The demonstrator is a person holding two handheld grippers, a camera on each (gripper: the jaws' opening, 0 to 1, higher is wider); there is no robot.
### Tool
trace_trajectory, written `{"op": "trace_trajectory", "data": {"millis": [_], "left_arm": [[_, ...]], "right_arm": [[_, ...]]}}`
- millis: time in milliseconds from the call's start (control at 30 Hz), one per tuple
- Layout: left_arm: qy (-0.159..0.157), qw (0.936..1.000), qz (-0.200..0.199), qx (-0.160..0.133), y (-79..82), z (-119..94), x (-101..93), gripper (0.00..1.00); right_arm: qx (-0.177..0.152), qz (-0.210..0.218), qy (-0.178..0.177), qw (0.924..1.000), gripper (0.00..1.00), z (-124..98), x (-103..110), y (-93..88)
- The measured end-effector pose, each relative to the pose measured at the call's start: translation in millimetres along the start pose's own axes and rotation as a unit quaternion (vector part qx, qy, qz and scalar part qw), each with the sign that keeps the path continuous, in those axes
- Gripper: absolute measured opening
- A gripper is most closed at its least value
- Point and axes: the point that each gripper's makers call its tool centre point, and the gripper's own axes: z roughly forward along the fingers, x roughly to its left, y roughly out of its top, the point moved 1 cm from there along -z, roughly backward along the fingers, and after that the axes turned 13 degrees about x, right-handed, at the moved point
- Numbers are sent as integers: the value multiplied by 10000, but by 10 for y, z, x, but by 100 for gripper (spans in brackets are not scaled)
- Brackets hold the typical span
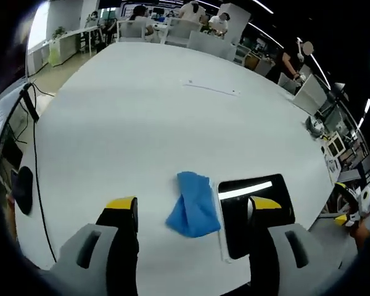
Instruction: Wipe the mirror surface with the cleaning cloth until all visible marks leave the cleaned area.
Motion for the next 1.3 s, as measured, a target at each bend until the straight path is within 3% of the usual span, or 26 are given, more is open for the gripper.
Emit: {"op": "trace_trajectory", "data": {"millis": [67,167,300,400,467,533,667,867,900,967,1000,1067,1133,1233,1300], "left_arm": [[45,10000,35,80,-34,69,-9,60],[62,9999,98,83,-81,232,-32,58],[-38,10000,-11,31,-112,352,-70,42],[-50,9999,43,104,-146,462,-86,38],[61,9994,-22,344,-219,514,-48,36],[60,9995,-15,317,-203,564,-51,33],[78,9991,-272,316,-190,607,-7,7],[112,9990,-215,364,-226,711,-13,16],[110,9989,-214,398,-236,723,-20,13],[399,9984,-18,404,-239,719,71,5],[228,9989,-144,389,-238,729,27,5],[204,9989,-145,409,-240,728,27,5],[169,9988,236,400,-230,736,33,5],[79,9986,-320,417,-239,721,34,5],[65,9988,-293,387,-217,705,20,4]], "right_arm": [[-10,2,-18,10000,86,-4,-4,1],[-19,43,-33,10000,84,-9,-10,7],[-68,92,2,9999,81,-17,-2,20],[-340,296,294,9985,89,-52,52,111],[-350,436,309,9980,91,-55,4,107],[-326,501,338,9976,90,-47,-16,99],[-218,411,360,9983,90,-10,38,68],[-129,390,376,9984,90,9,43,44],[-126,381,381,9985,90,10,47,44],[-107,356,386,9986,89,16,54,33],[-101,352,386,9986,89,16,59,34],[-106,359,391,9985,89,18,55,33],[-110,376,382,9985,89,13,49,35],[-110,369,392,9985,88,15,53,37],[-109,367,391,9985,88,12,58,38]]}}
